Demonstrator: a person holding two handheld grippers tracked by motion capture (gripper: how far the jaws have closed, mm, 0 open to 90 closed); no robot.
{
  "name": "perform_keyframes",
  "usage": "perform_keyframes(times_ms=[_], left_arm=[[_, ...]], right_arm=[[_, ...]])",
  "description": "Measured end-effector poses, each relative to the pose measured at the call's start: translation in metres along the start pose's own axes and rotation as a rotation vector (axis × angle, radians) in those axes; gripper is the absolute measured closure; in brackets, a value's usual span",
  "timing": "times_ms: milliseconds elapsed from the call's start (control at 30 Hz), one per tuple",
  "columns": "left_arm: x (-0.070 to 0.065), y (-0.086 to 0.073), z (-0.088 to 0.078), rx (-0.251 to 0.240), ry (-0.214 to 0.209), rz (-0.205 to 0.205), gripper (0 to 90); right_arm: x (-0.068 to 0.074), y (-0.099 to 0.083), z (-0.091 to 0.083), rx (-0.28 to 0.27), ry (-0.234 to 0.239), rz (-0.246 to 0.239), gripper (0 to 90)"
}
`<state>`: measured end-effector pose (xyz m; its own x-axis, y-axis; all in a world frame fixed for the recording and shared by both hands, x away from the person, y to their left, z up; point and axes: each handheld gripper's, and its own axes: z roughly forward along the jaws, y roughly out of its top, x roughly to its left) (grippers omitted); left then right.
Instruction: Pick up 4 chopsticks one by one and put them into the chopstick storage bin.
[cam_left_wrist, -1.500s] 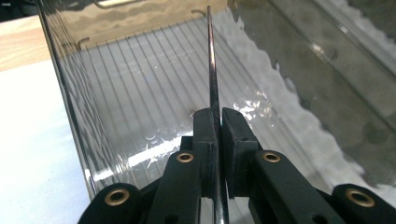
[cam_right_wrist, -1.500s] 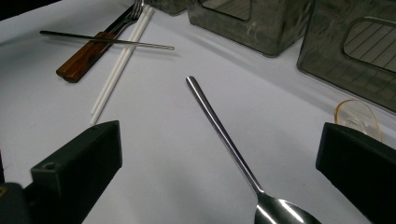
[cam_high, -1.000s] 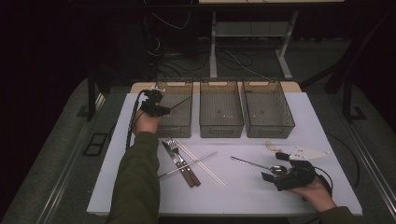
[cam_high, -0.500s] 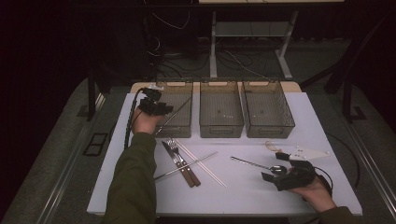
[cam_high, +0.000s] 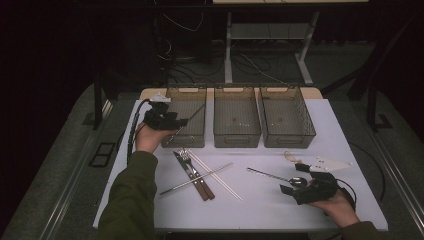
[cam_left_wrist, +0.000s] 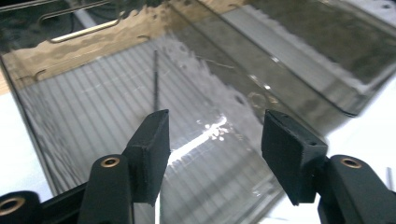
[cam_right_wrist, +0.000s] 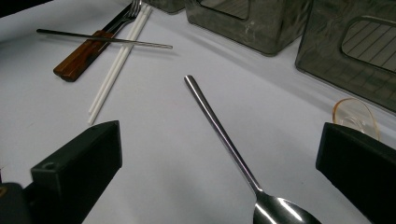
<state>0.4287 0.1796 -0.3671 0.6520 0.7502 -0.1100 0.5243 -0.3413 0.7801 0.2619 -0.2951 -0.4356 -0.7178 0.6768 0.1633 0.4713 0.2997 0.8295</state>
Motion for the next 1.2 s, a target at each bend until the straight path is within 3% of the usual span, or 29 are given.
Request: perform_keyframes(times_ms=[400,500,833,1200], left_arm=[[-0.027,-0.022,-0.022,-0.065,-0.062,0.078,32.7],[-0.035,-0.03,-0.022,-0.059,-0.077,0.098,31.3],[-0.052,-0.056,-0.023,-0.047,-0.12,0.113,27.5],[-0.071,-0.079,-0.028,-0.044,-0.12,0.139,19.4]], right_arm=[[-0.001,0.0,0.001,0.007,-0.001,0.004,0.6],[-0.001,0.0,0.001,0.007,-0.001,0.001,0.6],[-0.001,0.0,0.001,0.006,-0.003,0.003,0.6],[0.0,-0.001,0.0,0.006,-0.008,-0.009,0.6]])
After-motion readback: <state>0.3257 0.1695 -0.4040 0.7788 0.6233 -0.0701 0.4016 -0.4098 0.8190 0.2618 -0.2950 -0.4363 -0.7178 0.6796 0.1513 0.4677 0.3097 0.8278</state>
